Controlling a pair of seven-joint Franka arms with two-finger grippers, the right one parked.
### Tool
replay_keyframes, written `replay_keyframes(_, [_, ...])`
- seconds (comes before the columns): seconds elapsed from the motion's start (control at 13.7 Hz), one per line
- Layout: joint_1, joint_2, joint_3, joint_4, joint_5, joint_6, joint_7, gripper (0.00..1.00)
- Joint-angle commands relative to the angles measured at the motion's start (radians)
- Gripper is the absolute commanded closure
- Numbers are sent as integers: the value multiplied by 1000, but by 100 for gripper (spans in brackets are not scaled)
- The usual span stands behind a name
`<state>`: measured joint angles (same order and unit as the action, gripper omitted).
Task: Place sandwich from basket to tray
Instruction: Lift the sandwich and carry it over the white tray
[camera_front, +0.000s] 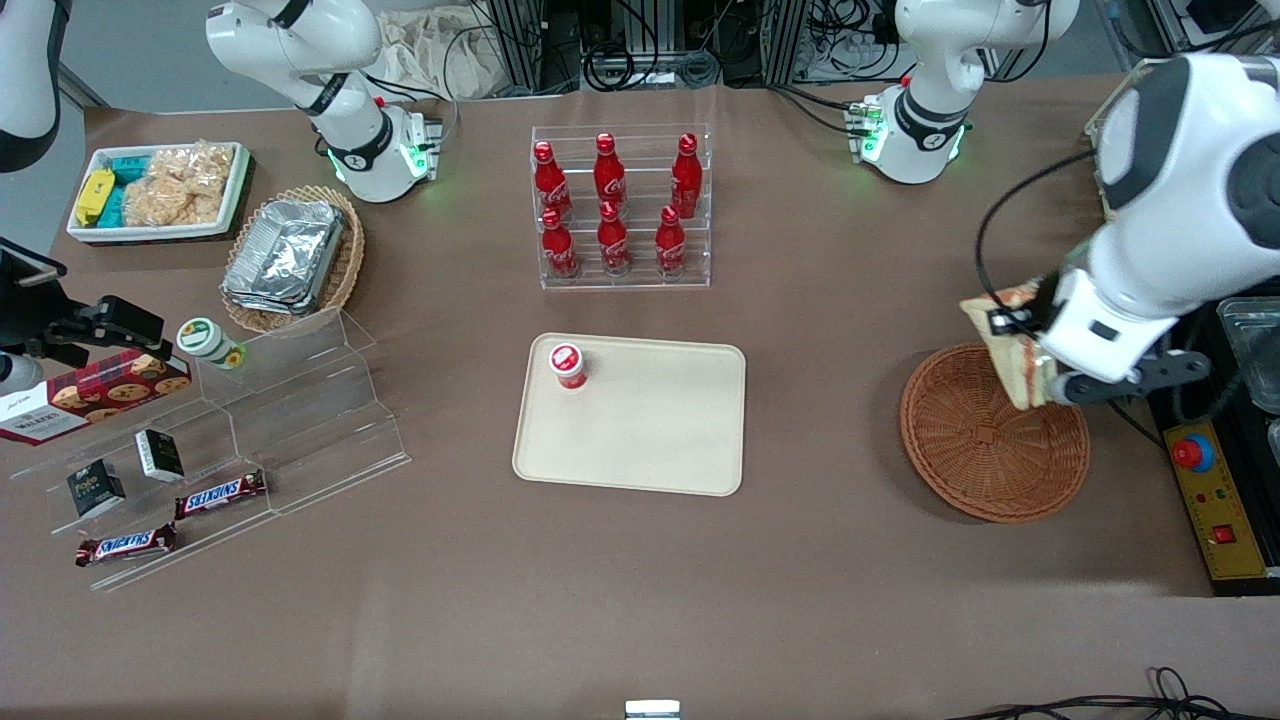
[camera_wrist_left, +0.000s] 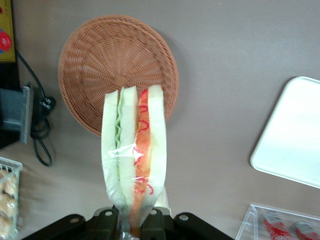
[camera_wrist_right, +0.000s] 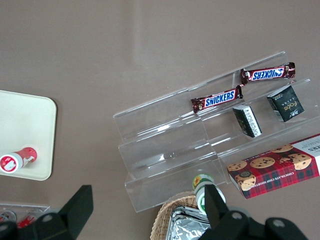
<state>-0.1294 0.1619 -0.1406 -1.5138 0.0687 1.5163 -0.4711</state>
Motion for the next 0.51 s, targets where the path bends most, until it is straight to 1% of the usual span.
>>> replay_keyframes(0.0, [-128,27,-19,49,14,-36,-217,88])
replay_keyframes(0.15, [-234,71,-27,47,14,-18,-372,88])
replay_keyframes(0.22, [-277,100,-27,46,8,2,-420,88])
replay_keyframes(0.44, [-366,210,-28,37,2,142,-573,87])
